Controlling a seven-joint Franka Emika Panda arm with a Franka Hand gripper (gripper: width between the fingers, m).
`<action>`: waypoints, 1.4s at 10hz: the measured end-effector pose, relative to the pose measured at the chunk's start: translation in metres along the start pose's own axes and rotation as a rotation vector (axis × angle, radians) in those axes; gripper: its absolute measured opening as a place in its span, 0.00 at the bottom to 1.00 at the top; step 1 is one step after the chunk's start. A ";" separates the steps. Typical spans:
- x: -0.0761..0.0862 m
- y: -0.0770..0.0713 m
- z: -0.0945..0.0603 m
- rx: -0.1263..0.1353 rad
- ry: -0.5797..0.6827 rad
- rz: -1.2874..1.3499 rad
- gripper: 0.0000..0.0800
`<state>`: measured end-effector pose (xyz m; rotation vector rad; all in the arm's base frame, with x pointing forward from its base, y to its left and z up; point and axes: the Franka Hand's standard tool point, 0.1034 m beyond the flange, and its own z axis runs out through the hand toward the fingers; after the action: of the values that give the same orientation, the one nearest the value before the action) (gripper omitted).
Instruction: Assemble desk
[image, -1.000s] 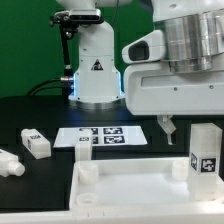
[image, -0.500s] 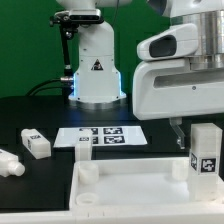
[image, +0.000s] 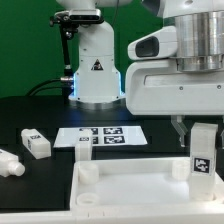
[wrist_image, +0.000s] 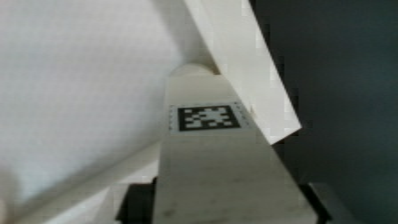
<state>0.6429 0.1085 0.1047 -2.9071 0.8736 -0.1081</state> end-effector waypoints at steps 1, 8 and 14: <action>-0.001 0.000 0.000 -0.004 -0.002 0.195 0.37; -0.005 -0.002 0.001 0.033 -0.069 1.045 0.37; -0.003 0.002 0.004 0.089 -0.068 1.350 0.70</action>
Offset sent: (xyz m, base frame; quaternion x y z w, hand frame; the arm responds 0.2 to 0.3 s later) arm 0.0000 0.0000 0.0000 0.0000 0.0000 0.1938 0.9810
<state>0.6400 0.1091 0.1007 -1.6574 2.4014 0.0677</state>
